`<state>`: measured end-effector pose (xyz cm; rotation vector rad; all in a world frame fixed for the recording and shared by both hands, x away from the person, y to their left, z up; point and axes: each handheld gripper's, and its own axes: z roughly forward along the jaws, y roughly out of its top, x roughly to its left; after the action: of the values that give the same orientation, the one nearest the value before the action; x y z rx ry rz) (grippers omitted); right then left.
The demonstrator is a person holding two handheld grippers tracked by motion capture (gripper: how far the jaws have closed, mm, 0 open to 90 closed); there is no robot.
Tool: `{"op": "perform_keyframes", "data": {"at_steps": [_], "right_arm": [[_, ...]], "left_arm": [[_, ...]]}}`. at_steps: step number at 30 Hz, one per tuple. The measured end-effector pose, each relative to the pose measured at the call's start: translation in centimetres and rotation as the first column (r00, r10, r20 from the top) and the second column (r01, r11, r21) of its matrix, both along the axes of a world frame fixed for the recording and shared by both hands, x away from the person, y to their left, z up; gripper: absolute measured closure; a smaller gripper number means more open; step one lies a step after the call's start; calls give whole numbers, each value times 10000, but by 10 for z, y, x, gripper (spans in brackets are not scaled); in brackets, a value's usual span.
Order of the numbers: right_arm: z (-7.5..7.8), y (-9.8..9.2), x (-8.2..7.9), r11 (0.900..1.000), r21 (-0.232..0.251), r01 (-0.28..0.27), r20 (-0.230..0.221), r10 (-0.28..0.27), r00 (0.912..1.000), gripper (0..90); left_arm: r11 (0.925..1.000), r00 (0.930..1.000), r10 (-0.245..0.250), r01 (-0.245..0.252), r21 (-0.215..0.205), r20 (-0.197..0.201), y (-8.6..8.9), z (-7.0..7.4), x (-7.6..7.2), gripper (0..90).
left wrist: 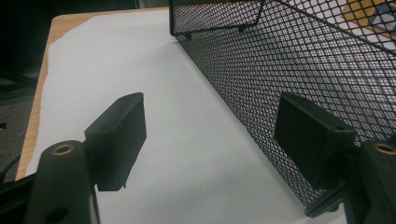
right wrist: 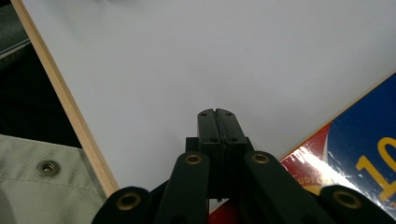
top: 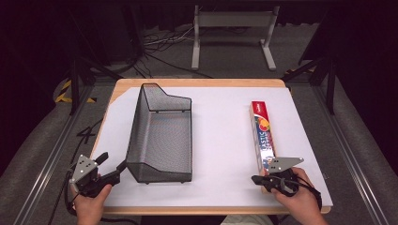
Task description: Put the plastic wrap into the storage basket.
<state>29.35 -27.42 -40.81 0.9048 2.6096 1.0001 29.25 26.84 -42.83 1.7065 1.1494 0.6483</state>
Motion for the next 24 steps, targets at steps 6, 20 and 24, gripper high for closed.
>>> {"op": "perform_keyframes", "data": {"at_steps": [6, 20, 24], "right_arm": [[4, -4, -2, 9980, -571, 263, -131, -270, 9995, 900], [10, -41, -2, 9781, -1298, 1627, -546, -1709, 9838, 900], [10, -52, -1, 9706, -1282, 2039, -659, -2134, 9747, 900]], "left_arm": [[9999, 10000, 82, -83, -73, -20, 1, 0, 0, 261], [9997, 9998, 197, -197, -149, -25, 2, 0, 1, 260], [9997, 9998, 194, -195, -111, -69, 2, -1, 2, 260]]}}
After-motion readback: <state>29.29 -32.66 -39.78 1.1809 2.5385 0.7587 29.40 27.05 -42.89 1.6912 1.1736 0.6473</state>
